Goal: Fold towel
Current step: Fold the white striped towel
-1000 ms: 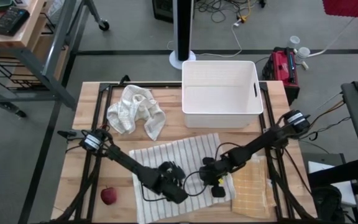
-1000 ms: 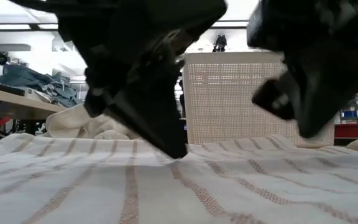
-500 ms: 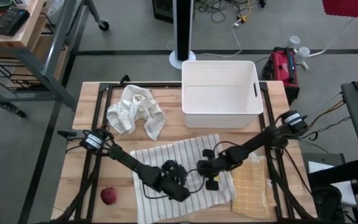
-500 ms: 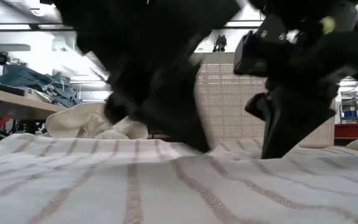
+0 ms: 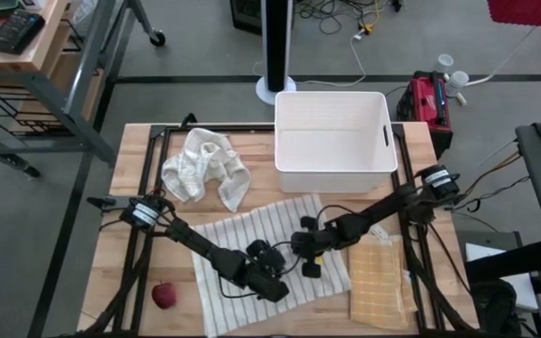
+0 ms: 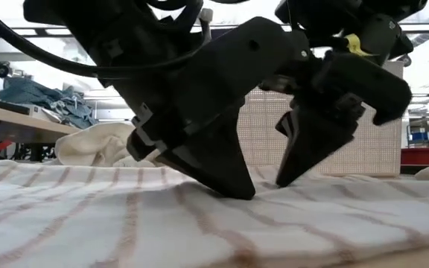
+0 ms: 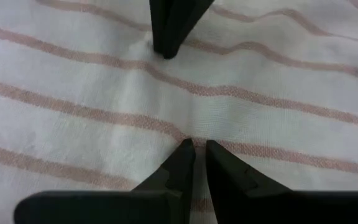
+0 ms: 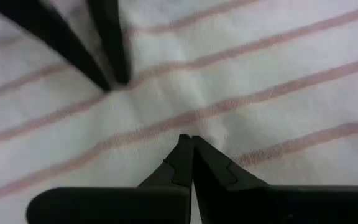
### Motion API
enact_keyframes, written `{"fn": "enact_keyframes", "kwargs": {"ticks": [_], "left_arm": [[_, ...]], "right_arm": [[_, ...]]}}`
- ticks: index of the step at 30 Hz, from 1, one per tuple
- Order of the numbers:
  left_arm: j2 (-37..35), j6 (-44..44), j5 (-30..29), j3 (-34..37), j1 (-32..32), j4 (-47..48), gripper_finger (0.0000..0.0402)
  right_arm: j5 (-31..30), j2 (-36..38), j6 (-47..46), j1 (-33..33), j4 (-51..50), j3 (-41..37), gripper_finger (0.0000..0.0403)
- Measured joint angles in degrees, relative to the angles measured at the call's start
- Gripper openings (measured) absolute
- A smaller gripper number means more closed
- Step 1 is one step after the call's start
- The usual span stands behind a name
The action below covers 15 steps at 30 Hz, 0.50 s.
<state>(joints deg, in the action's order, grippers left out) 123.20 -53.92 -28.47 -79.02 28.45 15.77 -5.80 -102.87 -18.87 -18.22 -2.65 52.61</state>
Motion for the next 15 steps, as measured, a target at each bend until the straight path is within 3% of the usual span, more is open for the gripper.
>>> {"fn": "enact_keyframes", "kwargs": {"ticks": [4,9,15], "left_arm": [[-0.4,-0.2,0.1,0.1,-0.1,-0.3,0.0036],[-1.2,1.0,-0.7,-0.2,-0.1,-0.5,0.0036],[-1.3,0.1,-0.8,-0.1,0.3,0.0,0.0036]], "right_arm": [[0.4,0.6,-1.4,-1.1,-0.1,0.3,0.0000],[5.0,0.6,-4.1,-3.1,-1.0,0.3,0.0000],[5.3,0.9,-7.9,-4.2,-9.6,0.3,0.0000]]}}
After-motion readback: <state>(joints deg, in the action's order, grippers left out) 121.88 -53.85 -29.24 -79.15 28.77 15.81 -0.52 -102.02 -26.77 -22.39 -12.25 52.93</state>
